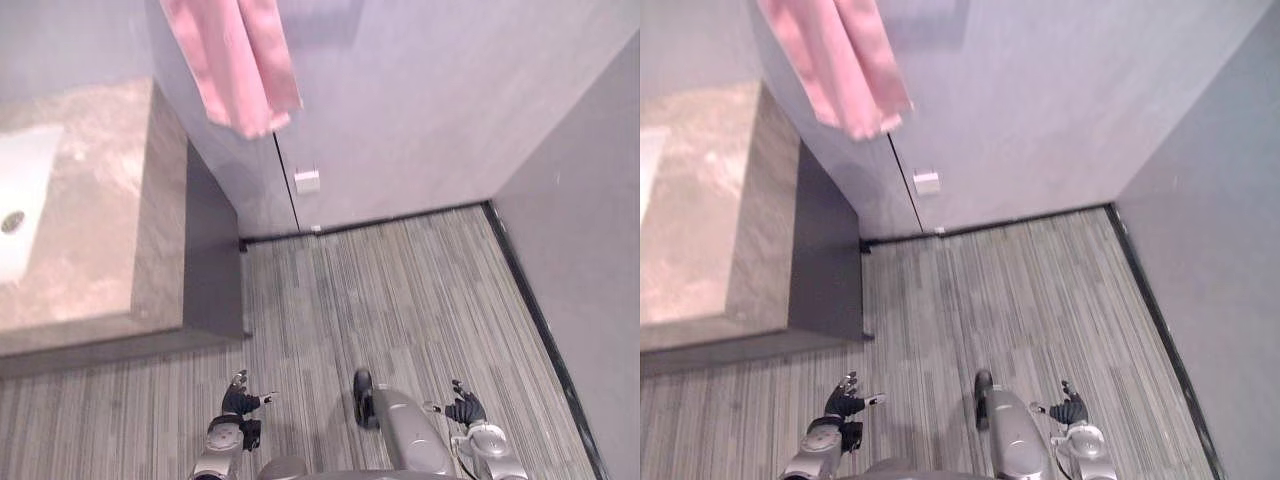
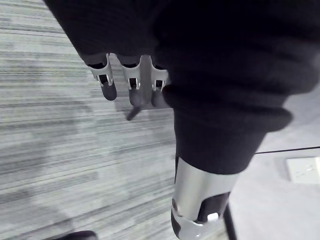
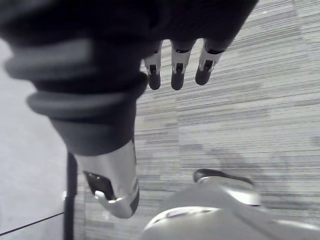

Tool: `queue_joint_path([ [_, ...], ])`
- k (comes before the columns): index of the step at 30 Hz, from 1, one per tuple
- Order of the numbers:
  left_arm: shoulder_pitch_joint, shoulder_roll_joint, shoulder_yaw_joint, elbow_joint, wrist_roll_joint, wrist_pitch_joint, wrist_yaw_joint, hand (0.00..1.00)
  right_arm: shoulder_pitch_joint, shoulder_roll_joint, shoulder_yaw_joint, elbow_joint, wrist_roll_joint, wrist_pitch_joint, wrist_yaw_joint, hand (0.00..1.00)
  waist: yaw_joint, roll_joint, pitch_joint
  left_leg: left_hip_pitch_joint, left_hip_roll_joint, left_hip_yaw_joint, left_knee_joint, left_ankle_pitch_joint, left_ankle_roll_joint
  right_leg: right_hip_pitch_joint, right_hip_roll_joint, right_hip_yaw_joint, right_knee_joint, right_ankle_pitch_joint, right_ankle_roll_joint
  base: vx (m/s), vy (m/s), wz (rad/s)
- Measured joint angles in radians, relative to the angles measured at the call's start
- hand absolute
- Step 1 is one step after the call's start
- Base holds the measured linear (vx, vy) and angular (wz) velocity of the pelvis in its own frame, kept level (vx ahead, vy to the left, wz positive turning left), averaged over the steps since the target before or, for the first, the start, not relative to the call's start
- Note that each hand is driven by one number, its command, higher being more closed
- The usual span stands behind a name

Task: Organize washtable

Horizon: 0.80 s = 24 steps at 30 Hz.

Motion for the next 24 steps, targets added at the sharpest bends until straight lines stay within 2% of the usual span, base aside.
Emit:
queue_joint_path([
  [2,0.008,-0.011,0.0,-0.002,-0.001,0.001,0.0,0.0,-0.001,0.006,-0.002,0.003,0.006,0.001,-0.001,0.0,0.01,-0.003,0.001,-0.063,-0.005,0.017,-0.021,-0.037,0.002,0.033,-0.006,0.016,-0.006,-0.005,0.001,0.29,0.034,-0.38],
  [3,0.012,-0.019,-0.001,-0.002,-0.001,0.001,0.0,0.0,-0.001,0.014,-0.005,0.012,0.007,0.002,-0.002,0.0,0.029,-0.013,0.003,-0.099,-0.023,0.041,-0.095,-0.065,0.003,0.065,-0.024,0.034,-0.01,-0.013,0.02,0.33,0.075,-0.34],
  [5,0.017,-0.017,0.0,-0.021,-0.002,0.0,0.0,0.0,-0.002,0.033,-0.02,0.011,0.008,0.004,-0.002,0.0,0.035,-0.032,0.004,-0.161,-0.095,0.041,-0.313,-0.069,0.003,0.121,-0.07,0.045,-0.045,-0.027,0.045,0.37,0.133,-0.22],
  [6,0.016,-0.021,-0.004,-0.025,-0.003,0.0,0.0,0.0,0.008,0.031,-0.026,0.012,0.009,0.004,-0.003,0.0,0.036,-0.034,0.001,-0.176,-0.135,0.03,-0.477,-0.05,-0.013,0.146,-0.088,0.055,-0.065,-0.039,0.065,0.33,0.156,-0.15],
  [7,0.017,-0.025,-0.007,-0.024,-0.004,-0.001,0.0,0.0,0.009,0.031,-0.026,0.013,0.011,0.004,-0.003,0.0,0.036,-0.026,-0.003,-0.179,-0.149,0.021,-0.555,-0.036,-0.03,0.156,-0.09,0.06,-0.072,-0.045,0.074,0.33,0.197,-0.27],
  [8,0.028,-0.03,-0.018,-0.022,-0.005,-0.001,0.0,0.0,0.019,0.024,-0.024,0.014,0.017,0.004,-0.003,0.0,0.039,0.003,-0.02,-0.179,-0.161,-0.02,-0.676,0.055,-0.023,0.173,-0.078,0.069,-0.079,-0.067,0.104,0.37,0.262,-0.36],
  [9,0.037,-0.031,-0.019,-0.018,-0.005,0.0,0.001,0.0,0.024,0.023,-0.022,0.016,0.017,0.007,-0.003,0.0,0.046,0.01,-0.028,-0.172,-0.162,-0.031,-0.674,0.131,0.02,0.18,-0.074,0.087,-0.074,-0.082,0.115,0.47,0.313,-0.43],
  [10,0.041,-0.024,-0.018,-0.011,-0.007,0.0,0.001,0.0,0.027,0.039,-0.02,0.022,0.017,0.009,-0.003,0.0,0.051,-0.013,-0.051,-0.162,-0.19,-0.017,-0.66,0.12,0.064,0.187,-0.103,0.11,-0.064,-0.104,0.137,0.49,0.291,-0.27],
  [11,0.038,-0.017,-0.016,-0.007,-0.012,0.0,0.001,0.0,0.035,0.048,-0.021,0.023,0.016,0.01,-0.003,0.0,0.052,-0.047,-0.065,-0.156,-0.221,-0.003,-0.664,0.086,0.074,0.181,-0.137,0.114,-0.045,-0.118,0.151,0.32,0.165,-0.12],
  [12,0.035,-0.011,-0.016,-0.006,-0.016,0.0,0.001,0.0,0.034,0.051,-0.021,0.023,0.016,0.011,-0.003,0.0,0.055,-0.057,-0.066,-0.149,-0.231,0.003,-0.666,0.074,0.08,0.178,-0.149,0.117,-0.028,-0.12,0.155,0.38,0.188,-0.09],
  [13,0.033,-0.005,-0.017,-0.001,-0.019,0.0,0.0,0.0,0.034,0.053,-0.021,0.023,0.016,0.012,-0.003,0.0,0.056,-0.065,-0.068,-0.126,-0.244,0.014,-0.666,0.046,0.09,0.168,-0.163,0.132,0.037,-0.12,0.156,0.36,0.2,-0.27],
  [14,0.039,-0.006,-0.017,-0.001,-0.02,0.0,0.001,0.0,0.033,0.053,-0.017,0.023,0.015,0.012,-0.003,0.0,0.065,-0.067,-0.068,-0.079,-0.252,0.035,-0.677,0.024,0.105,0.128,-0.174,0.154,0.176,-0.119,0.166,0.43,0.238,-0.35],
  [15,0.042,-0.006,-0.017,0.001,-0.021,0.001,0.001,0.0,0.033,0.054,-0.013,0.023,0.014,0.012,-0.002,0.0,0.073,-0.068,-0.068,-0.047,-0.257,0.044,-0.686,0.016,0.106,0.098,-0.177,0.166,0.27,-0.111,0.185,0.27,0.159,-0.33],
  [16,0.047,-0.006,-0.02,0.001,-0.023,0.002,0.002,0.0,0.037,0.057,-0.003,0.023,0.013,0.012,-0.002,0.0,0.07,-0.067,-0.068,-0.001,-0.265,0.045,-0.703,-0.002,0.11,0.045,-0.184,0.178,0.425,-0.098,0.222,0.33,0.159,-0.09],
  [17,0.048,-0.004,-0.026,0.003,-0.031,0.002,0.002,0.0,0.038,0.065,0.001,0.022,0.012,0.011,0.0,0.0,0.067,-0.068,-0.068,0.052,-0.276,0.044,-0.717,-0.016,0.114,-0.016,-0.193,0.166,0.586,-0.115,0.24,0.39,0.156,0.16],
  [18,0.046,-0.001,-0.04,0.011,-0.039,0.001,0.004,0.0,0.032,0.07,0.006,0.019,0.013,0.011,0.003,0.0,0.056,-0.069,-0.067,0.107,-0.282,0.036,-0.741,-0.023,0.113,-0.086,-0.196,0.132,0.677,-0.14,0.233,0.38,0.132,0.28],
  [19,0.044,-0.003,-0.04,0.018,-0.039,0.002,0.003,0.0,0.028,0.07,0.013,0.019,0.013,0.01,0.002,0.0,0.055,-0.069,-0.067,0.128,-0.283,0.031,-0.758,-0.023,0.113,-0.111,-0.192,0.117,0.68,-0.149,0.224,0.36,0.066,0.35],
  [21,0.04,-0.004,-0.04,0.02,-0.039,0.002,0.003,0.0,0.022,0.075,0.024,0.018,0.013,0.003,0.003,0.0,0.052,-0.066,-0.065,0.174,-0.28,0.012,-0.789,-0.023,0.112,-0.17,-0.177,0.077,0.606,-0.155,0.212,0.29,0.018,0.36],
  [23,0.033,-0.005,-0.039,0.02,-0.04,0.003,0.003,0.0,0.019,0.078,0.023,0.019,0.013,-0.003,0.003,0.0,0.041,-0.073,-0.06,0.204,-0.276,-0.023,-0.8,-0.031,0.097,-0.198,-0.15,0.084,0.439,-0.149,0.204,0.28,-0.07,0.65],
  [24,0.04,0.008,-0.038,0.02,-0.039,0.002,0.003,0.0,0.028,0.085,0.023,0.025,0.013,-0.002,0.002,0.0,0.037,-0.102,-0.071,0.213,-0.288,-0.055,-0.8,-0.05,0.067,-0.174,-0.132,0.104,0.191,-0.002,0.149,0.33,-0.116,0.7],
])
